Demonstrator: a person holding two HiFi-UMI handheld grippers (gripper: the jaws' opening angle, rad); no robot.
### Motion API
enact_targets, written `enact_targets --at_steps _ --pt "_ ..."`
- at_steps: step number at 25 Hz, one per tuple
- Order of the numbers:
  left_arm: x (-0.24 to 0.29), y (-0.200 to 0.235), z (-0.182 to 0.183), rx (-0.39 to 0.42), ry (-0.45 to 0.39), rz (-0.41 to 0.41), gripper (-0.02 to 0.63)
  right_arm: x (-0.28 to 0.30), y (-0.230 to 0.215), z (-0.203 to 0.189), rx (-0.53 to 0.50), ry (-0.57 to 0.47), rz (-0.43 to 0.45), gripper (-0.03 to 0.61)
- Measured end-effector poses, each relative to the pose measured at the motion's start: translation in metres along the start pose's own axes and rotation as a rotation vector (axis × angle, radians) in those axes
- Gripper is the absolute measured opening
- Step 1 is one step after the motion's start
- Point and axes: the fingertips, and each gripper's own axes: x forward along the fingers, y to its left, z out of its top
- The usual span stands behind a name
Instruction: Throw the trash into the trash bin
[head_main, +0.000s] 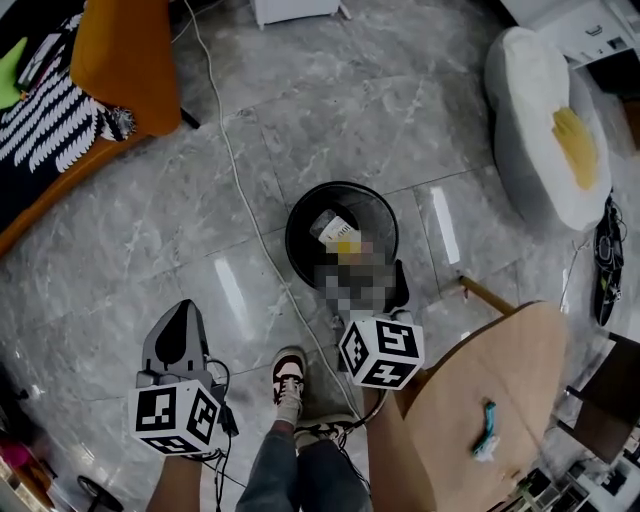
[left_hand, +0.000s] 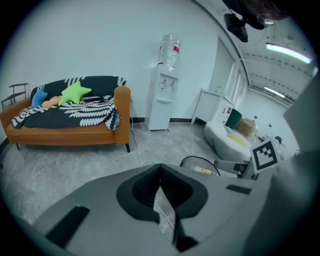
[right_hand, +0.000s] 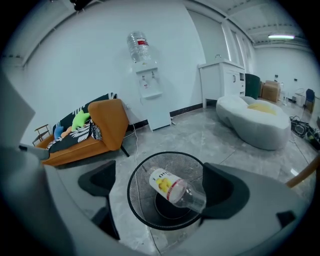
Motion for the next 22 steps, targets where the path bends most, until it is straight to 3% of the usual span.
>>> enact_targets --at_steps 15,22 --pt "-0.017 -0.059 0.026 0.047 -0.048 -0.080 -0.008 -0.081 -0.019 0.023 0.058 -0.063 -0.045 0.522" --pt "-0.029 -0.112 0.027 0.106 -0.045 -0.168 -0.008 -0.144 -0.049 0.034 0.117 -0.118 -0.107 0.515"
